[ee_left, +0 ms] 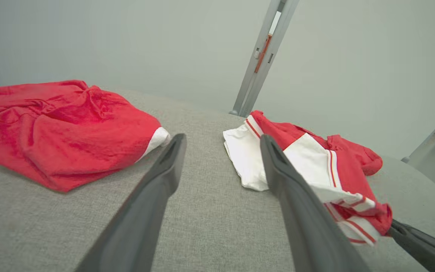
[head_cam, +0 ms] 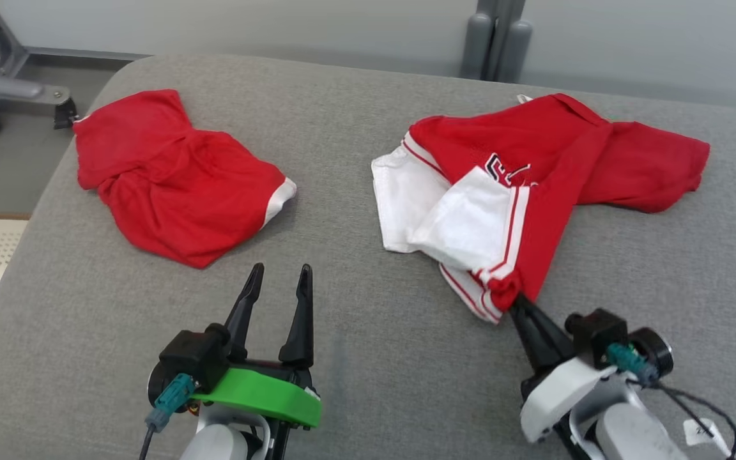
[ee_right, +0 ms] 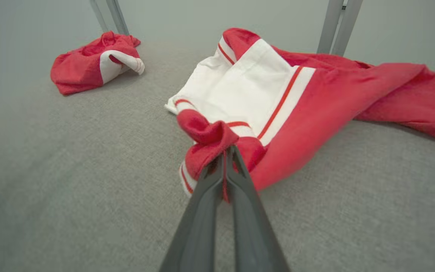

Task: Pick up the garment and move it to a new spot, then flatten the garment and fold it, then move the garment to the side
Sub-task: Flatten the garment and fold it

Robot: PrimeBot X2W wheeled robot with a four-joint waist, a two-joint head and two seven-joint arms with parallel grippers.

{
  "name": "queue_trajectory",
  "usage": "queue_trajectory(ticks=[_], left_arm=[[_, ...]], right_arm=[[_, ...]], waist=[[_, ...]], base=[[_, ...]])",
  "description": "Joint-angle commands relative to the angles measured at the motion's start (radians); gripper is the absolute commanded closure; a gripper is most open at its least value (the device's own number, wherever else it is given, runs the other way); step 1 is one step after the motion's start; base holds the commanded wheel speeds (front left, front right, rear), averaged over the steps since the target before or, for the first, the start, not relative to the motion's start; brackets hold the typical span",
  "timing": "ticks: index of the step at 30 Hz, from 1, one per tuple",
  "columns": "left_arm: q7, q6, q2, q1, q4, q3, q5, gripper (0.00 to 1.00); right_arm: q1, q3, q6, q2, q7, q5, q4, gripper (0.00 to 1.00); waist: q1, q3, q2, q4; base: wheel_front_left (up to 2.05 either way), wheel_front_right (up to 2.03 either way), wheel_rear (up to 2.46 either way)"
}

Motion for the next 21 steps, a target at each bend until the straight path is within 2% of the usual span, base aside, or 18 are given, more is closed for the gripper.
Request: queue_trajectory(ticks=[1,4,5,6,10,18,21], left_arm=[[-0.001,-0.003,0.003,-0.011,0.005,0.005,0.007,0.0],[0.0,-0.006,0.003,-0.019,0.007,0.002,-0.001,0.0],[0.0,-0.008,0.003,-0.019,0.009,-0.002,-0.001,0.0],[0.0,-0.01,0.003,-0.02,0.012,-0.004,-0.001,0.0],[0.0,-0.006,0.003,-0.024,0.019,-0.014,-0.003,0.0],[0.0,0.0,0.003,-0.045,0.022,-0.023,-0.006,0.0],[0.0,0.003,0.003,-0.049,0.021,-0.017,-0.007,0.0]], right_arm=[[0.041,-0.002,-0.001,0.009,0.013,-0.036,-0.01,1.0],[0.108,-0.024,-0.001,0.056,0.045,-0.077,-0.003,1.0],[0.12,-0.036,-0.001,0.067,0.052,-0.081,0.003,0.77],[0.133,-0.041,-0.001,0.078,0.065,-0.091,0.012,0.0],[0.134,-0.054,-0.001,0.098,0.068,-0.091,0.001,0.0],[0.059,-0.263,-0.001,0.108,-0.019,-0.137,-0.135,0.0],[0.041,-0.287,-0.001,0.098,-0.036,-0.131,-0.196,0.0]], waist=[[0.0,-0.004,0.0,-0.076],[0.0,-0.001,0.0,-0.096],[0.0,-0.002,0.0,-0.1],[0.0,-0.003,0.0,-0.104],[0.0,-0.009,0.0,-0.114],[0.0,-0.015,0.0,-0.132],[0.0,-0.011,0.0,-0.149]], base=[[0.0,0.0,0.0],[0.0,0.0,0.0],[0.0,0.0,0.0],[0.0,0.0,0.0],[0.0,0.0,0.0],[0.0,0.0,0.0],[0.0,0.0,0.0]])
